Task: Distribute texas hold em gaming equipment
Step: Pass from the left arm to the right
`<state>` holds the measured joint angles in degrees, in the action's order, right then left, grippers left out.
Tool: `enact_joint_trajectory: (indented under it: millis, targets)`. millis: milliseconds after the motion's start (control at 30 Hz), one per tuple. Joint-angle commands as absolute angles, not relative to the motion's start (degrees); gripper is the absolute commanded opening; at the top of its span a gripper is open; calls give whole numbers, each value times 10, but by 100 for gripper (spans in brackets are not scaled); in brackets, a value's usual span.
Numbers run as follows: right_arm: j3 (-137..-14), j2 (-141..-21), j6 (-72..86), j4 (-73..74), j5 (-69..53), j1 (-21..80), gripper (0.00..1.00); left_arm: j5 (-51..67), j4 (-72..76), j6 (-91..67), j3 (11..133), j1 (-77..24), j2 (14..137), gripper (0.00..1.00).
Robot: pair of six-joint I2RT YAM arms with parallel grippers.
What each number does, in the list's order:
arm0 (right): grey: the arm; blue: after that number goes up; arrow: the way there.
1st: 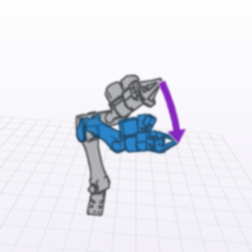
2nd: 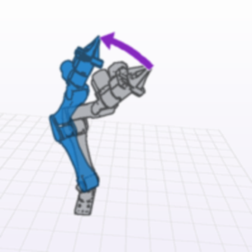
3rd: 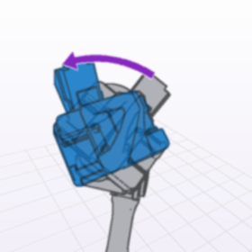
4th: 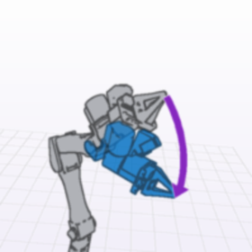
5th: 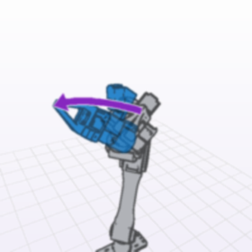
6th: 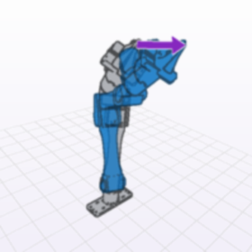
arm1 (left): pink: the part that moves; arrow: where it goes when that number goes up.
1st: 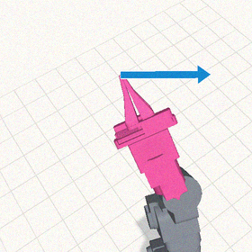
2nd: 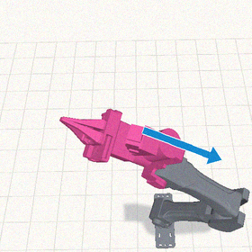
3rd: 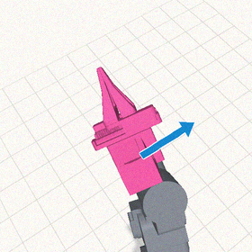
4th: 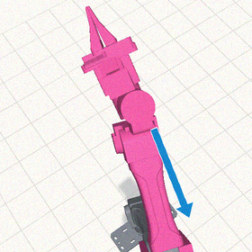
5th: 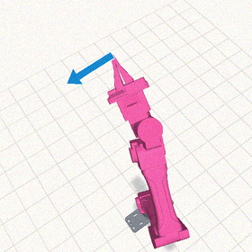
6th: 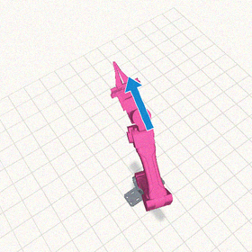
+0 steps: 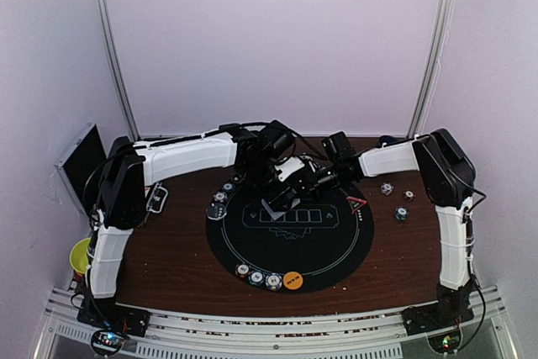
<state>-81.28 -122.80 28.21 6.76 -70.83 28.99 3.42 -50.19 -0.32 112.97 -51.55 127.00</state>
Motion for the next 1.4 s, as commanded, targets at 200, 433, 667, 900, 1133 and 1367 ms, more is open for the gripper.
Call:
enact_joint_trajectory:
  millis: [200, 433, 667, 900, 1133, 1367]
  targets:
    - [-830, -1215, 248, 104, -717, 284, 0, 5, -449, 0, 1079, -519, 1231, 98]
    - [-781, -1165, 320, 21, -713, 271, 0, -17, -375, 25, 981, -519, 1177, 98]
    - [-748, -1138, 370, -31, -705, 271, 0, -14, -274, 49, 921, -520, 1135, 98]
    - [-719, -1131, 416, -86, -703, 271, 0, 30, -206, 71, 892, -524, 1112, 98]
    - [-652, -1120, 576, -305, -710, 273, 0, 58, -182, 79, 876, -526, 1109, 98]
    - [-577, -1146, 913, -724, -712, 276, 0, 73, -102, 90, 808, -526, 1076, 98]
